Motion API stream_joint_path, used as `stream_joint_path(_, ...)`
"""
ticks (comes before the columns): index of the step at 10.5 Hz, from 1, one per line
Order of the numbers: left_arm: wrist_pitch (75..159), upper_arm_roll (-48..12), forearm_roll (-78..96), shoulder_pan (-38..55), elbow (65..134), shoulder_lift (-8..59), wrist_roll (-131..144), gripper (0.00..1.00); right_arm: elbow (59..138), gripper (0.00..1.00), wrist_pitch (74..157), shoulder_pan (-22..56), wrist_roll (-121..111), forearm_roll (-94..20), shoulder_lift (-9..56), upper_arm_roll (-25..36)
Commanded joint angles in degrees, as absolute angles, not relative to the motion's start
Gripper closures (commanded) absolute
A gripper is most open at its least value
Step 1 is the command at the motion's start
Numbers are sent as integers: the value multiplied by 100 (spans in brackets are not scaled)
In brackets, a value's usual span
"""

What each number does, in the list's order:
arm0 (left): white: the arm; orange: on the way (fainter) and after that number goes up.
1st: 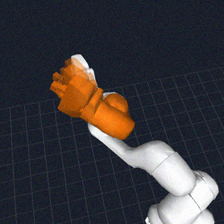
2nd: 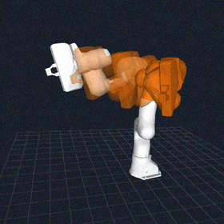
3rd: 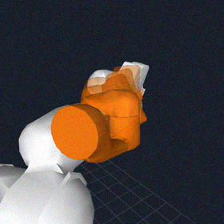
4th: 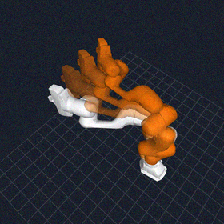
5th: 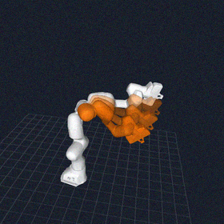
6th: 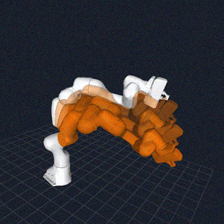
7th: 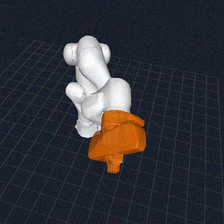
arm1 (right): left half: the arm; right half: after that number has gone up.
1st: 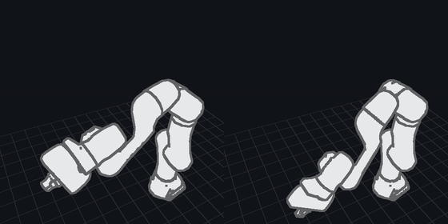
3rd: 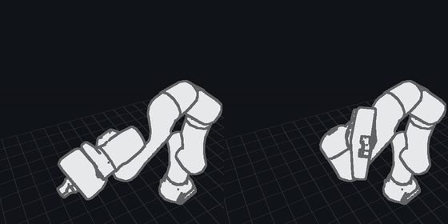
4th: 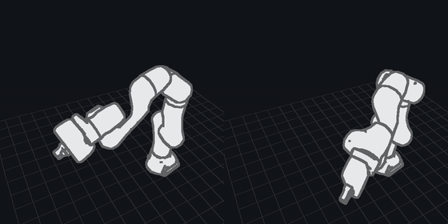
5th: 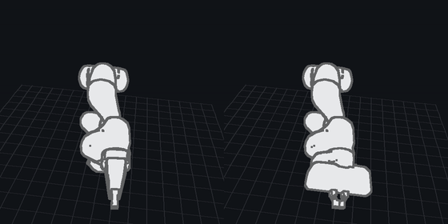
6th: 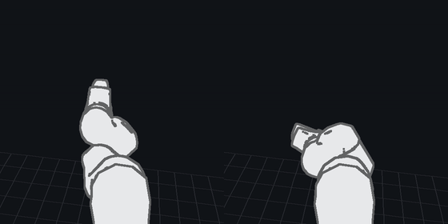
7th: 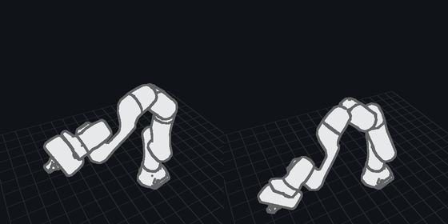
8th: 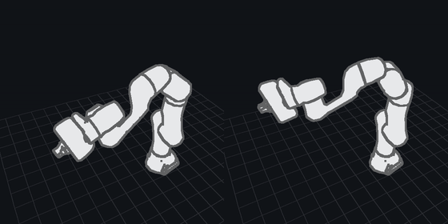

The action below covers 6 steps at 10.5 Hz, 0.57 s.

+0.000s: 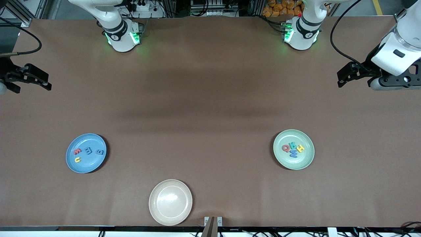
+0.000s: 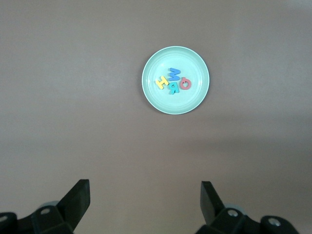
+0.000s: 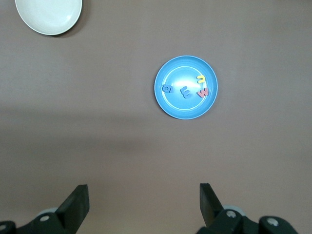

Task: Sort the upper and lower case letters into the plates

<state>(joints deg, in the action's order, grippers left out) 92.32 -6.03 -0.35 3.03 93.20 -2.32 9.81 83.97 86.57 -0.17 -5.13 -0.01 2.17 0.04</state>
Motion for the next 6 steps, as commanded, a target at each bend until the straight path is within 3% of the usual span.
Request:
stream_joint_path(1, 9158, -606, -176, 316, 9281, -246, 809, 0, 8262, 0, 8578, 9, -440, 105, 281, 26)
stream_joint_path(6, 9141, -606, -167, 316, 9114, -264, 835, 0, 8288, 0, 8499, -114, -448, 97, 281, 35)
